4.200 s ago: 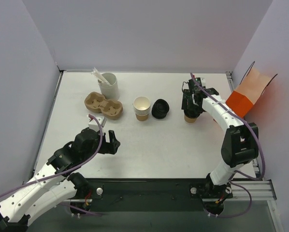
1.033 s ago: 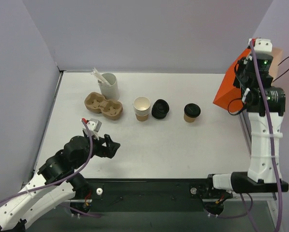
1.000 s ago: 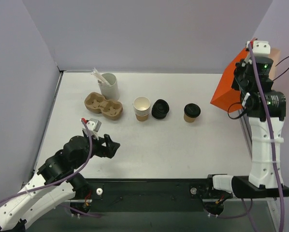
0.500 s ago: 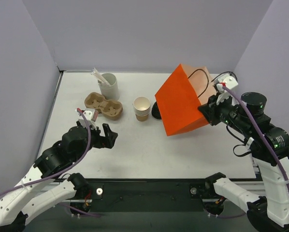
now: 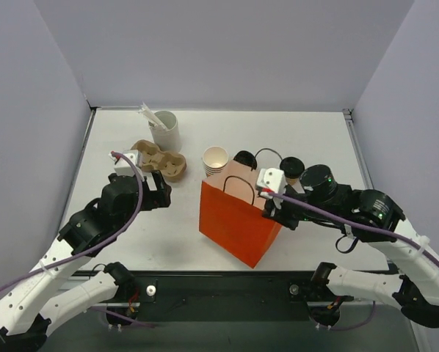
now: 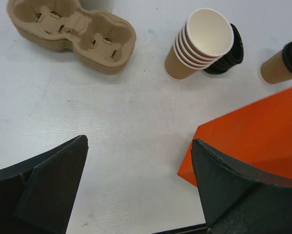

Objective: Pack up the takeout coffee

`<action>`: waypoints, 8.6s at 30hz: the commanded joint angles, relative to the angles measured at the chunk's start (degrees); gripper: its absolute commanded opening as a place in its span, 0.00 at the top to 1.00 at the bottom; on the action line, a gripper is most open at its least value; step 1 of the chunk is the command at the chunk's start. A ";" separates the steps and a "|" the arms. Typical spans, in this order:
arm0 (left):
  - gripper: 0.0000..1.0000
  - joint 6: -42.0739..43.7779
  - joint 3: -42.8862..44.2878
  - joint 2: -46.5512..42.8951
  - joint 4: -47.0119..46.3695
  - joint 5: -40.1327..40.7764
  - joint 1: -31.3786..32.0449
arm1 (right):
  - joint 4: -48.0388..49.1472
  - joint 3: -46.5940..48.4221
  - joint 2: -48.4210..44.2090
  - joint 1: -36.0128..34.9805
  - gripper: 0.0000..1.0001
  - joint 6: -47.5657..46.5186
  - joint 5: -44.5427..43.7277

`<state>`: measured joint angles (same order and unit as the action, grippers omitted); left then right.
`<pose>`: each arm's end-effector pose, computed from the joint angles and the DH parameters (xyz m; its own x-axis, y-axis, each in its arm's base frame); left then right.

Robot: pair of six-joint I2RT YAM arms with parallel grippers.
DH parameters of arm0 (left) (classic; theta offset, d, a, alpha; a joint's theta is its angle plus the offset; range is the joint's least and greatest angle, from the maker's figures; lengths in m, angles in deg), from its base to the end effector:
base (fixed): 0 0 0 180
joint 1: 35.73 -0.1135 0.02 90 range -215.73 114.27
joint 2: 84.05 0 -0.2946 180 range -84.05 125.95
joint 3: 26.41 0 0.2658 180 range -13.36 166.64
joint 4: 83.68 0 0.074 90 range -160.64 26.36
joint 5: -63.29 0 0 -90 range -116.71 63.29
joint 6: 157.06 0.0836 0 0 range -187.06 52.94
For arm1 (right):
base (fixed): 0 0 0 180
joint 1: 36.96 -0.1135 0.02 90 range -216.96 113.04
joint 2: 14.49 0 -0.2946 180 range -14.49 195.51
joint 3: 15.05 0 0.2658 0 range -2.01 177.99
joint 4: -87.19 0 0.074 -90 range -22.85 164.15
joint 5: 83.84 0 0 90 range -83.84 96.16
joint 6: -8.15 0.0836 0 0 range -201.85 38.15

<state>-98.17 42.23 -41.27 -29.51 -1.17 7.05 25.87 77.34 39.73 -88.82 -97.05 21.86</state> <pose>0.1526 -0.0921 0.3587 -0.4707 -0.1996 -0.8594 0.1063 0.9541 -0.2798 0.1050 0.1703 0.4560 0.0045 -0.4030 -0.9152 -0.9426 0.3038 -0.1384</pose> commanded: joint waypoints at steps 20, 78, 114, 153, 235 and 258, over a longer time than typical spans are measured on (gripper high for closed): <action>0.11 10.55 4.26 11.70 -3.50 -18.15 -27.23 | 9.86 -9.30 5.38 -8.44 0.92 -20.12 -8.76; 0.24 39.82 23.07 55.91 -21.08 -30.39 -32.50 | 14.08 -13.70 -18.62 -4.39 0.30 40.70 -35.48; 0.41 40.17 27.73 66.29 -17.30 -25.98 -32.06 | 15.66 -14.75 -14.84 -4.31 0.29 33.48 -40.14; 0.62 38.76 34.23 62.16 -8.26 -19.12 -30.92 | 15.93 -16.42 -15.72 -4.22 0.28 32.60 -41.81; 0.63 -13.36 45.05 31.31 4.40 -27.83 6.87 | 17.76 -19.95 -21.09 -4.31 0.28 32.00 -26.21; 0.63 -15.82 34.85 28.05 -0.69 -22.03 6.96 | 42.12 -25.65 -12.30 -4.39 0.39 8.34 2.57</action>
<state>-112.27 77.90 -12.53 -26.13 -24.82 13.72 62.59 51.81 25.74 -92.93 -86.82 19.90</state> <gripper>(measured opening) 0.372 0.664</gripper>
